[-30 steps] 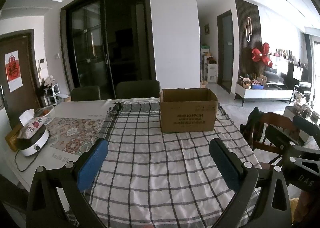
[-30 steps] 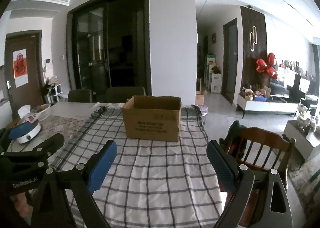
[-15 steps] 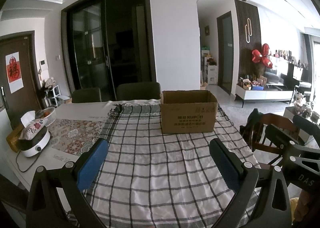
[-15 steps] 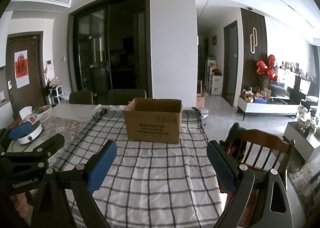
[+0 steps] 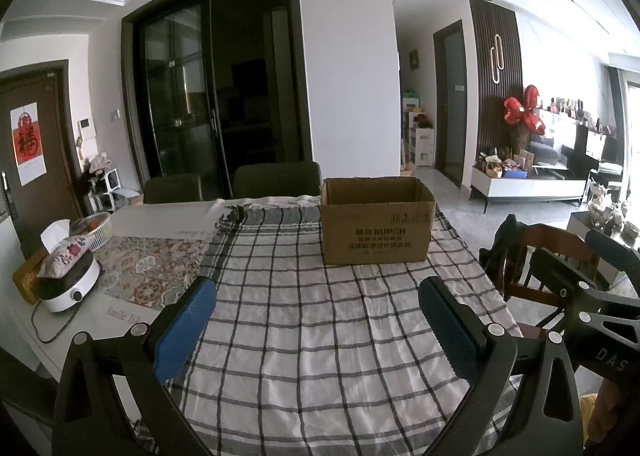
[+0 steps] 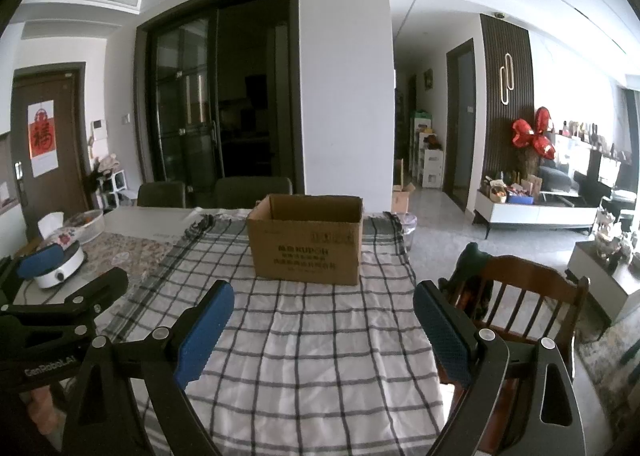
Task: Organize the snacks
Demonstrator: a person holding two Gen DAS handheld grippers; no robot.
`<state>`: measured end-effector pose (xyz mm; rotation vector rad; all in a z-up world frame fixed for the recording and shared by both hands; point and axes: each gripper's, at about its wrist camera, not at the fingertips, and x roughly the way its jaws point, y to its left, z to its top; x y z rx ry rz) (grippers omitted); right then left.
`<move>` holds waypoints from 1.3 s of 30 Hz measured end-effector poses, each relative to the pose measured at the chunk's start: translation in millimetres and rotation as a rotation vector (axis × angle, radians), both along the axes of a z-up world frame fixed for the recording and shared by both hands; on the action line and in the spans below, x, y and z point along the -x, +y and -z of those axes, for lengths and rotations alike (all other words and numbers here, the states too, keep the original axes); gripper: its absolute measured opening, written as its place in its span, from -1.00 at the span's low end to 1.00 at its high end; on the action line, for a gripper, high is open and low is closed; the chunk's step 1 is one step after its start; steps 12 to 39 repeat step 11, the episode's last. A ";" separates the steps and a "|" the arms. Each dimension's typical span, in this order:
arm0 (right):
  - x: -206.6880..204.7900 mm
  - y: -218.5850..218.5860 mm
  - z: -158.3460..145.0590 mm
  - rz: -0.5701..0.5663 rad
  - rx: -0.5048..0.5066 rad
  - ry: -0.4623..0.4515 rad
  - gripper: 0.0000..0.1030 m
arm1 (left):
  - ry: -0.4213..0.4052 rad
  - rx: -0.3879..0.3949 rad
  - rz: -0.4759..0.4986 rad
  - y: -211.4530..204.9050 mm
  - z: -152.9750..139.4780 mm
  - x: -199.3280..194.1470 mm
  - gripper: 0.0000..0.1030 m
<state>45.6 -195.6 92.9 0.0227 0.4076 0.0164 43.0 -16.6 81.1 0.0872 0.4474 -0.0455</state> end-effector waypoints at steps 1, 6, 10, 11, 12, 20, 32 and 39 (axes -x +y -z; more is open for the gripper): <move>0.1 0.0 0.1 0.000 0.001 -0.001 0.78 | 0.000 0.000 -0.002 0.7 -0.3 1.9 1.00; -0.1 -0.3 -0.1 -0.001 0.000 0.000 0.78 | -0.002 -0.003 -0.004 2.9 -2.6 5.6 1.00; 0.0 -0.2 -0.3 0.001 0.000 -0.001 0.78 | -0.002 -0.003 -0.005 2.5 -2.2 5.0 1.00; 0.1 -0.2 -0.3 0.001 0.000 -0.002 0.78 | -0.001 -0.003 -0.004 2.2 -2.0 3.8 1.00; 0.1 -0.2 -0.3 0.001 0.000 -0.002 0.78 | -0.001 -0.003 -0.004 2.2 -2.0 3.8 1.00; 0.1 -0.2 -0.3 0.001 0.000 -0.002 0.78 | -0.001 -0.003 -0.004 2.2 -2.0 3.8 1.00; 0.1 -0.2 -0.3 0.001 0.000 -0.002 0.78 | -0.001 -0.003 -0.004 2.2 -2.0 3.8 1.00; 0.1 -0.2 -0.3 0.001 0.000 -0.002 0.78 | -0.001 -0.003 -0.004 2.2 -2.0 3.8 1.00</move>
